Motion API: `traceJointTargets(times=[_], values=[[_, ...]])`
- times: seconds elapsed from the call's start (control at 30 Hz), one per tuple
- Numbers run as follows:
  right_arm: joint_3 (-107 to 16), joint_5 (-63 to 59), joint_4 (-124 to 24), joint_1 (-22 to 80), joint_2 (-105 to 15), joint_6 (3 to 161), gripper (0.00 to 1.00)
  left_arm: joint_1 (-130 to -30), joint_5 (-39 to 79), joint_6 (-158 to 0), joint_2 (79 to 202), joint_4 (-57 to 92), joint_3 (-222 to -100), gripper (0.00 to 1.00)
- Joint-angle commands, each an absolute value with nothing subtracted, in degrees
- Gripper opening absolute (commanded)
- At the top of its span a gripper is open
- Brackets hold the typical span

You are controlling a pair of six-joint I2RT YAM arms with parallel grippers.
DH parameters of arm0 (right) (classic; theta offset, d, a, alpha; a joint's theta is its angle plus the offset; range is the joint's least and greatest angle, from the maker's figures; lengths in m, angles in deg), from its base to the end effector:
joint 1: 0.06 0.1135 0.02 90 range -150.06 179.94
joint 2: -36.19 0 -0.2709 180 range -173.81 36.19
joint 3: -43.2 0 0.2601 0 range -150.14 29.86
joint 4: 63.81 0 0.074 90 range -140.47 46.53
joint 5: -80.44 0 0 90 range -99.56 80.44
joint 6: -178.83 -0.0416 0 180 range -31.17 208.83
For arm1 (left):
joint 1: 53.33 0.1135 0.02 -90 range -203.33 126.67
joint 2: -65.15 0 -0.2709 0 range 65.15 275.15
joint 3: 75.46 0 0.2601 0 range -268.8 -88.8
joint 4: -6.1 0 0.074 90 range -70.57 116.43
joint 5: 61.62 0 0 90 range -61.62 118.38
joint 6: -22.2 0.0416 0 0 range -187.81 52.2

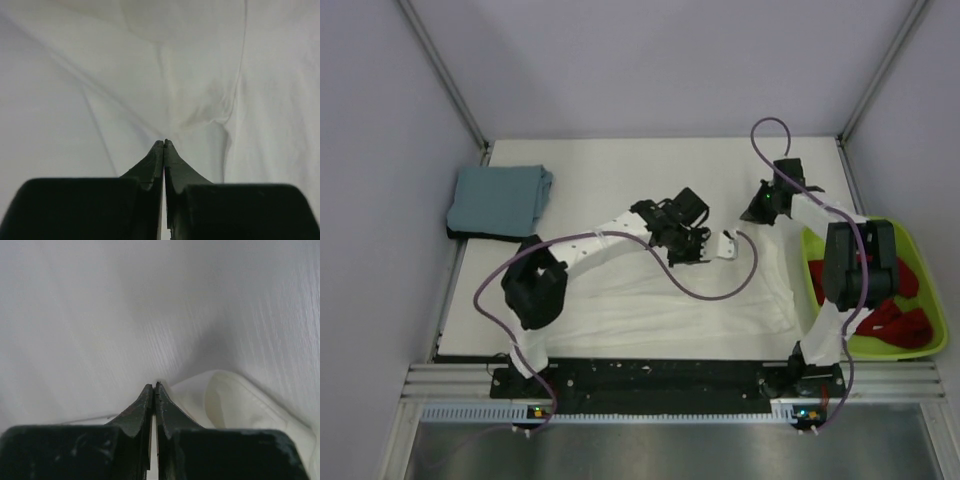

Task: Fold and stack the t-shirts
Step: Fold the other side of the tshirt into a rectangle

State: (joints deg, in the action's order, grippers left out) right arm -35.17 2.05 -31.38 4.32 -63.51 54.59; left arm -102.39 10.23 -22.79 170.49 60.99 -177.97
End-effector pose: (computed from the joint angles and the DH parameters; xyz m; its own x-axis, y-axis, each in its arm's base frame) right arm 0.3740 0.0370 0.1934 -0.7737 0.4935 -0.3974 0.2926 0.8346 0.4668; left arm 0.2602 -0.3198 0.2659 0.1931 0.8030 -0.5638 0.9764 -0.1003 0.1915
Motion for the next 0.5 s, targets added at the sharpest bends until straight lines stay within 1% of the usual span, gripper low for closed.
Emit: traceJointTargets(times=[0.0, 0.07, 0.23, 0.33, 0.37, 0.4, 0.47], values=[[-42.9, 1.1, -34.6, 4.7, -69.9, 52.6, 0.00, -106.8, 10.6, -27.2, 179.1, 57.8, -186.7, 0.08], [-43.3, 2.0, -34.7, 4.8, -71.4, 52.4, 0.00, -108.1, 11.1, -28.4, 183.0, 57.2, -190.1, 0.17], [-41.9, 3.4, -35.9, 4.8, -72.2, 52.8, 0.00, -108.5, 13.9, -30.6, 190.8, 55.2, -196.6, 0.25], [-40.1, 3.4, -36.6, 4.8, -71.1, 53.2, 0.00, -108.5, 16.0, -27.6, 193.3, 54.2, -195.4, 0.31], [-39.8, 3.2, -36.7, 4.8, -70.9, 53.6, 0.00, -108.5, 15.6, -26.1, 193.4, 54.7, -195.0, 0.31], [-39.5, 3.1, -36.6, 4.8, -70.5, 53.7, 0.00, -108.5, 14.6, -25.4, 193.3, 55.4, -194.4, 0.34], [-39.1, 2.5, -36.6, 4.9, -70.0, 53.9, 0.00, -108.5, 11.3, -24.1, 193.2, 57.8, -194.2, 0.36]])
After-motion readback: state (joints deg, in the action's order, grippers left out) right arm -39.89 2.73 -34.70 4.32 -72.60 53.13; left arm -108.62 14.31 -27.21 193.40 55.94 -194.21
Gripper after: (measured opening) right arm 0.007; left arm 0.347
